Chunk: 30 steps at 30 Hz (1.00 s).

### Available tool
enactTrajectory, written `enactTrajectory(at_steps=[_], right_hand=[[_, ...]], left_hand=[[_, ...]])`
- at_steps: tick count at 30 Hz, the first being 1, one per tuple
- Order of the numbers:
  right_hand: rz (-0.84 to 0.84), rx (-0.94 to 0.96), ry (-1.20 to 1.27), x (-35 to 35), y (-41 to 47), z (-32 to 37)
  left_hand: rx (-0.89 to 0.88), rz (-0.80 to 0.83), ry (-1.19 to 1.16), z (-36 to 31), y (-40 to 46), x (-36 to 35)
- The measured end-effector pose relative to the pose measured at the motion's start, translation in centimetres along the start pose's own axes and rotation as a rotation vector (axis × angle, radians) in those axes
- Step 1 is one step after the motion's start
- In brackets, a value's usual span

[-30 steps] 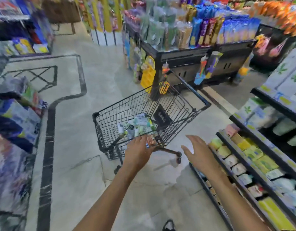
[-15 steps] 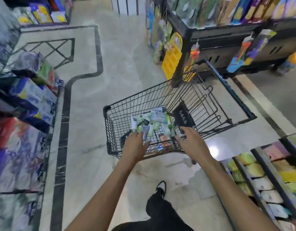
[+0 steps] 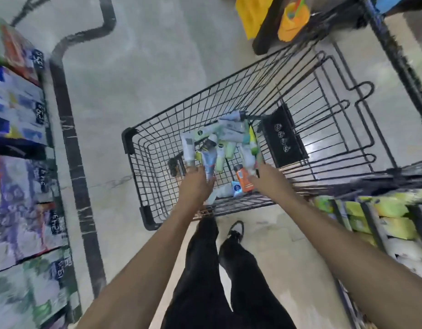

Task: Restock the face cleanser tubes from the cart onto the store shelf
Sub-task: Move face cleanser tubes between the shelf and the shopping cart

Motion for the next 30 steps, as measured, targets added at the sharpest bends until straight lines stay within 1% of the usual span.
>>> enactTrajectory(at_steps=[3, 7, 11, 13, 16, 19, 22, 25, 27, 30], right_hand=[[0.067, -0.078, 0.019, -1.8, 5.1, -0.6], [0.183, -0.139, -0.049, -4.7, 10.8, -2.1], [0.282, -0.214, -0.103, -9.7, 18.3, -7.0], [0.299, -0.240, -0.112, -10.1, 19.0, -6.7], [0.236, -0.259, -0.129, -10.6, 20.0, -6.3], [0.144, -0.248, -0.211, -12.0, 21.2, -6.8], [0.058, -0.216, -0.275, -12.6, 22.0, -7.3], [0.057, -0.169, -0.196, -11.9, 22.5, -7.8], [0.049, -0.156, -0.142, -11.0, 22.7, -8.1], [-0.003, -0.187, 0.076, -9.3, 21.9, -8.1]], left_hand=[[0.009, 0.074, -0.013, 1.2, 5.5, -1.1], [0.033, 0.131, -0.026, 2.9, 11.6, -3.2], [0.083, 0.192, -0.072, 4.5, 16.5, -7.0], [0.094, 0.193, -0.085, 4.8, 18.1, -8.8], [0.126, 0.207, -0.082, 5.3, 20.1, -11.4], [0.182, 0.155, -0.102, 6.0, 21.3, -13.4], [0.194, 0.079, -0.111, 6.0, 21.6, -14.3], [0.186, 0.013, -0.152, 5.8, 21.7, -14.0], [0.197, 0.014, -0.231, 5.9, 21.7, -13.5], [0.237, 0.027, -0.414, 6.5, 21.6, -13.1]])
Point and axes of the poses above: each hand's wrist, its own y-axis towards the middle knuckle, its own x-axis out of the back of the hand, z = x × y, the point moved 4 cm from there along y, towards the middle knuckle, and after that the axes turned 12 degrees about z, right-handed, at the moved point
